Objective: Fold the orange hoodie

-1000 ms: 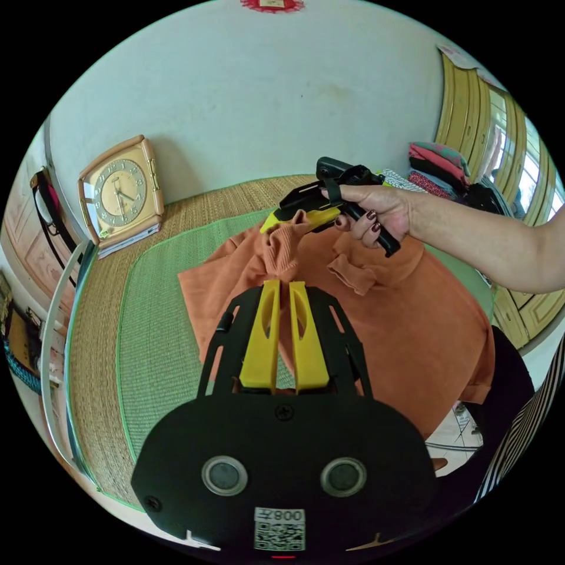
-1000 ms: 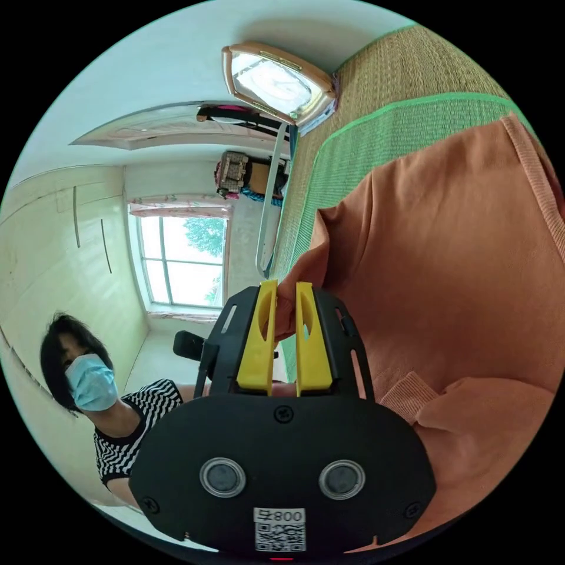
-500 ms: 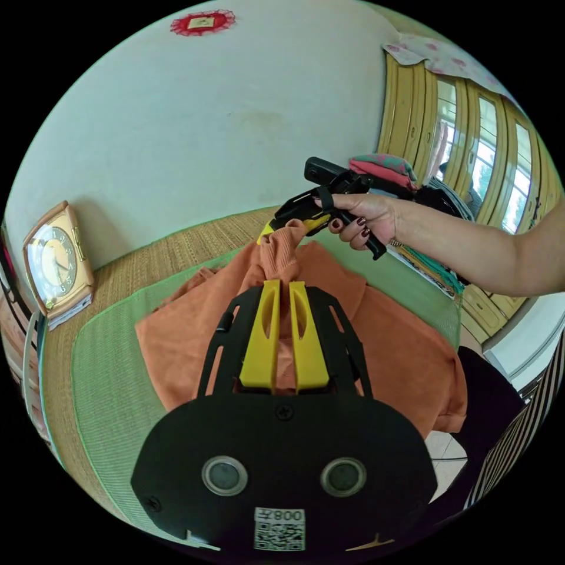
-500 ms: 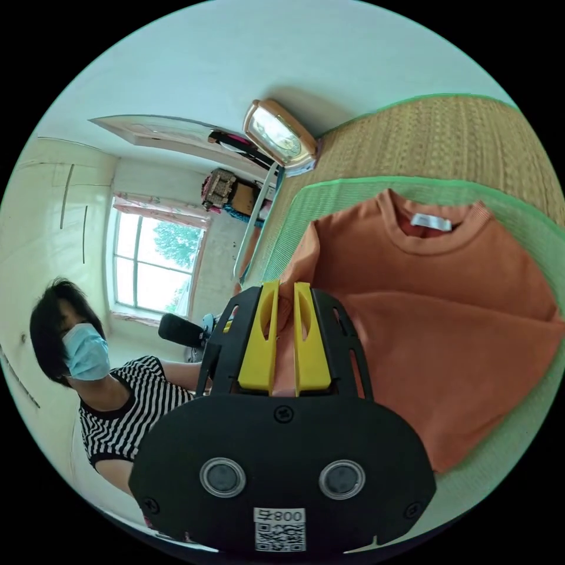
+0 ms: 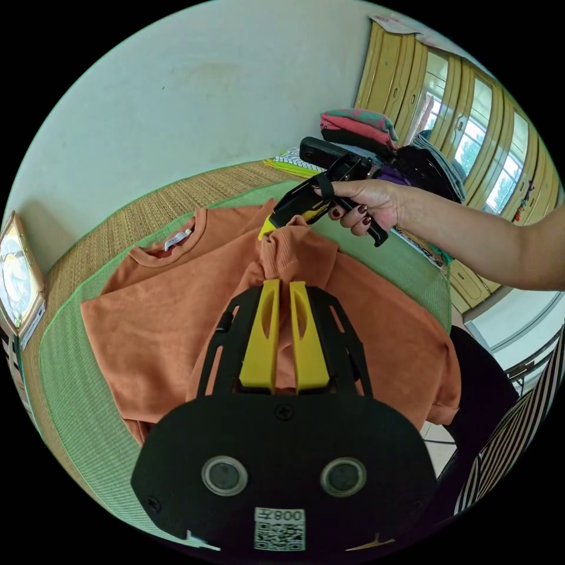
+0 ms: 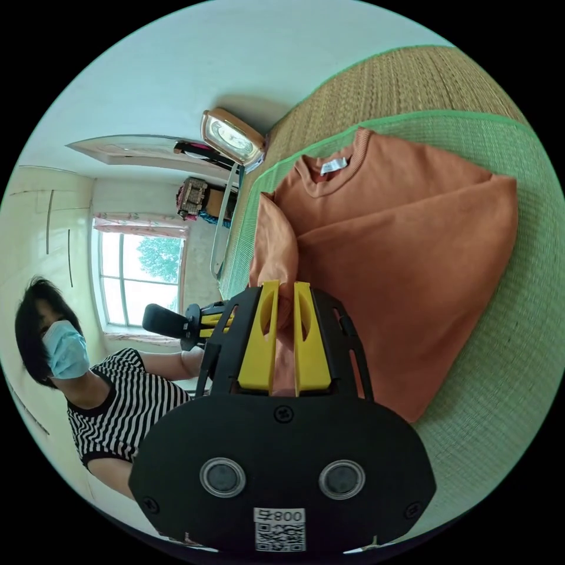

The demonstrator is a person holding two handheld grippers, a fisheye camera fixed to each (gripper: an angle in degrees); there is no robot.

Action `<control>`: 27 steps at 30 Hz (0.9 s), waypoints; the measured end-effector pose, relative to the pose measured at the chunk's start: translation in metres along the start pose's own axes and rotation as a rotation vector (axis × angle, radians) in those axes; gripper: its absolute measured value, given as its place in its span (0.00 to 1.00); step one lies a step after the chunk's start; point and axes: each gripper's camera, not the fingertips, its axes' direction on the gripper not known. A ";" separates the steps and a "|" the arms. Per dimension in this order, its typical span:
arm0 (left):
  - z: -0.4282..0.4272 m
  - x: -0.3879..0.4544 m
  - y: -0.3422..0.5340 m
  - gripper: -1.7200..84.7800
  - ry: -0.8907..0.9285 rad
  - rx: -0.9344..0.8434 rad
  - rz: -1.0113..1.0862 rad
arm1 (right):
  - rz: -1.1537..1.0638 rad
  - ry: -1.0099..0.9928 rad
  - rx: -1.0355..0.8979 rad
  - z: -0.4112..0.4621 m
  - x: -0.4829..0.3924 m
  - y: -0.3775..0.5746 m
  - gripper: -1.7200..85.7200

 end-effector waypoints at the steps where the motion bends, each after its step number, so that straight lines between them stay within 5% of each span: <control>1: 0.006 -0.002 0.000 0.06 0.002 -0.012 -0.002 | 0.015 -0.008 -0.003 0.002 0.006 0.001 0.06; 13: 0.034 -0.025 0.001 0.10 0.017 -0.075 -0.014 | -0.047 0.043 0.144 -0.030 -0.034 0.034 0.02; 20: 0.023 -0.058 0.011 0.06 0.093 -0.047 -0.087 | -0.117 0.256 -0.152 0.070 -0.068 0.036 0.02; 27: -0.042 -0.130 0.052 0.05 0.012 0.064 -0.293 | -0.133 0.279 -0.099 0.068 -0.096 0.059 0.02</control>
